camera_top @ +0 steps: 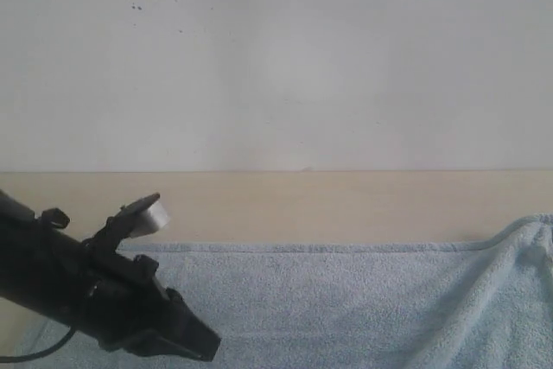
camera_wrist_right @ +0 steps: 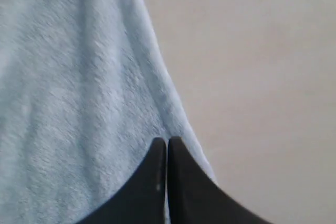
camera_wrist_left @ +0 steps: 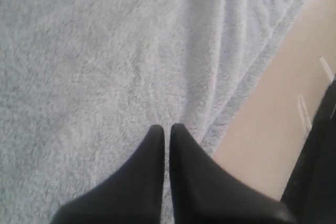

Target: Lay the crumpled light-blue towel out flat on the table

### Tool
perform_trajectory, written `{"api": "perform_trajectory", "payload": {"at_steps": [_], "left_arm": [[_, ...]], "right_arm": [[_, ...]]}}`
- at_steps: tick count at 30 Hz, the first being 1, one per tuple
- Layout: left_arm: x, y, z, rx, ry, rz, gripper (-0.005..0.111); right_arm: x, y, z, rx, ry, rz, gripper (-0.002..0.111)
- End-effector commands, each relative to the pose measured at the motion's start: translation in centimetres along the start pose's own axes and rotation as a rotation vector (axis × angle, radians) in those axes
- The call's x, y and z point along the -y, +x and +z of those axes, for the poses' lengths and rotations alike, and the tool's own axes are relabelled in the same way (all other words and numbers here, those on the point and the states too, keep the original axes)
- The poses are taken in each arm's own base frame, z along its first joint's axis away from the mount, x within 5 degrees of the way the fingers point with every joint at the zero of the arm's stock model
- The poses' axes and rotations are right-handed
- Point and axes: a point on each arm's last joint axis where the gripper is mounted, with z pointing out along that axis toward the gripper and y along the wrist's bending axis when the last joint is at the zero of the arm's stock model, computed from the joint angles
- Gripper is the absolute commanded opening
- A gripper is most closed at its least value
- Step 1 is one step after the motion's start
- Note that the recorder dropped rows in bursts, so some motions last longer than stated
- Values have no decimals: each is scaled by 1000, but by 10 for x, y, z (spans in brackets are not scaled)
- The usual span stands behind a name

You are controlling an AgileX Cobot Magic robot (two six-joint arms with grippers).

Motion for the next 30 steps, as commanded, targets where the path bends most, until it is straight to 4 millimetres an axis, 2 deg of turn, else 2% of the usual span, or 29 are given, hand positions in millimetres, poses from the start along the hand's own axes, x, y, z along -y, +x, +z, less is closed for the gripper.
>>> {"api": "perform_trajectory", "payload": {"at_steps": [1, 2, 3, 4, 6, 7, 16, 21, 24, 30], "left_arm": [[11, -18, -14, 75, -16, 82, 4], [11, -22, -14, 116, -17, 44, 4], [12, -25, -15, 140, 0, 20, 4], [19, -29, -16, 162, 65, -10, 4], [28, -35, -20, 167, 154, -10, 4], [31, -35, -20, 167, 176, -11, 4], [43, -40, -25, 190, 315, -31, 4], [47, -40, -26, 187, 354, -32, 4], [47, -40, -26, 195, 361, -39, 4], [47, -41, -27, 196, 364, -40, 4]], "right_arm": [[5, 59, 14, 43, 95, 19, 0], [3, 82, 26, 57, 89, 30, 0], [3, 90, 32, 61, 89, 33, 0], [3, 110, 49, 29, 81, 49, 0], [2, 127, 67, 22, 63, 84, 0], [2, 130, 70, 29, 61, 86, 0], [9, 136, 70, -18, 136, 29, 0], [14, 133, 70, 19, 194, 28, 0], [14, 131, 74, 17, 192, 27, 0], [6, 128, 94, -54, 60, 69, 0]]}}
